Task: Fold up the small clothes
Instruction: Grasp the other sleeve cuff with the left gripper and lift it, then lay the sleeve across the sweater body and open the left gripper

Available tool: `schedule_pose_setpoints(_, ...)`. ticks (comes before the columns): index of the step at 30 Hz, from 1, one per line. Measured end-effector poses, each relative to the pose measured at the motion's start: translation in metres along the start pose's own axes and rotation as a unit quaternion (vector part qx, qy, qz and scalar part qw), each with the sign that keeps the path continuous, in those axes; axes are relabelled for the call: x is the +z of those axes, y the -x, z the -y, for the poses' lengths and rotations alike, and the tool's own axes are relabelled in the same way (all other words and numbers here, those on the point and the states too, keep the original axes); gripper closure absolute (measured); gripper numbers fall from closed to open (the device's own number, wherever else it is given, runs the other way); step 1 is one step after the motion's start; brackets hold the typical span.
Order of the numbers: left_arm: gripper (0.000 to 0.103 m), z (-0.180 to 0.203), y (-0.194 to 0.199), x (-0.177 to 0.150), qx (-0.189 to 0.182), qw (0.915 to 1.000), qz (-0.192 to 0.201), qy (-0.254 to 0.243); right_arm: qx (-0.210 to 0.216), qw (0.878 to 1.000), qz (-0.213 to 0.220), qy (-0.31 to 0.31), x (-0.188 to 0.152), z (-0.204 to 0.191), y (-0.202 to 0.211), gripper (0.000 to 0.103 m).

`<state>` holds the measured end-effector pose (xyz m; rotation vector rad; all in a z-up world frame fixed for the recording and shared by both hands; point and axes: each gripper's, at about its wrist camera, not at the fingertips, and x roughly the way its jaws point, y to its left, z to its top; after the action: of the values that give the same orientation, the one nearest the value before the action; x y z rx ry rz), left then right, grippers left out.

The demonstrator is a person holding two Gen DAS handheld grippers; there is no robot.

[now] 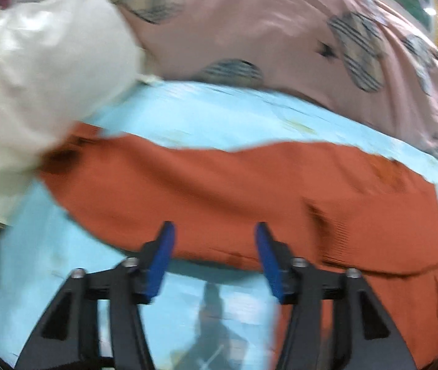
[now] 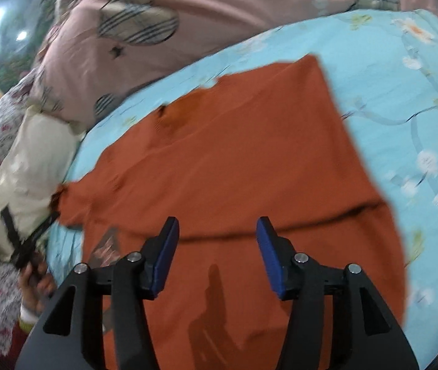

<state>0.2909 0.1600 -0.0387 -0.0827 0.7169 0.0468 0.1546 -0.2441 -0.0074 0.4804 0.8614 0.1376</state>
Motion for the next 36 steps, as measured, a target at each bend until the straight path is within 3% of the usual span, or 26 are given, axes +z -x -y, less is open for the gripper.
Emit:
schedule_pose_setpoints(4,0.025,-0.049,-0.011,0.017,0.096,0.9952,0.009,0.014,0.019,0.999,-0.034,0.010,-0.017,-0.019,-0.013,0.048)
schedule_pose_setpoints(8,0.023,-0.077,-0.039,0.038,0.210,0.9772,0.013,-0.031,0.032,0.998,-0.053,0.007,-0.026,-0.032,-0.025,0.048)
schedule_pose_setpoints(15,0.023,-0.104,-0.103,0.072,0.290,0.9524,-0.026,-0.090,0.035,0.998,-0.054,0.005,-0.025,-0.040,-0.029,0.048)
schedule_pose_setpoints(16,0.035,-0.106,-0.111,0.076,0.290,0.9522,-0.033,-0.092,0.033,0.998,-0.053,0.006,-0.025,-0.042,-0.030,0.048)
schedule_pose_setpoints(17,0.063,-0.111,-0.119,0.080,0.281,0.9546,-0.043,-0.089,0.032,0.998,-0.053,0.008,-0.025,-0.042,-0.030,0.048)
schedule_pose_setpoints(19,0.099,-0.124,-0.128,0.085,0.249,0.9639,-0.069,-0.063,0.032,0.998,-0.053,0.010,-0.025,-0.044,-0.030,0.048)
schedule_pose_setpoints(23,0.099,-0.124,-0.101,0.087,0.196,0.9796,-0.039,-0.020,0.038,0.998,-0.054,0.012,-0.028,-0.044,-0.029,0.048)
schedule_pose_setpoints(29,0.099,-0.079,-0.027,0.084,0.064,0.9977,0.023,0.001,0.050,0.997,-0.054,0.005,-0.036,-0.044,-0.026,0.048)
schedule_pose_setpoints(32,0.099,-0.039,-0.001,0.075,-0.005,0.9993,0.037,-0.003,0.050,0.997,-0.051,-0.001,-0.039,-0.042,-0.022,0.048)
schedule_pose_setpoints(36,0.099,0.034,0.028,0.059,-0.091,0.9946,0.045,-0.021,0.049,0.998,-0.041,-0.010,-0.039,-0.033,-0.012,0.048)
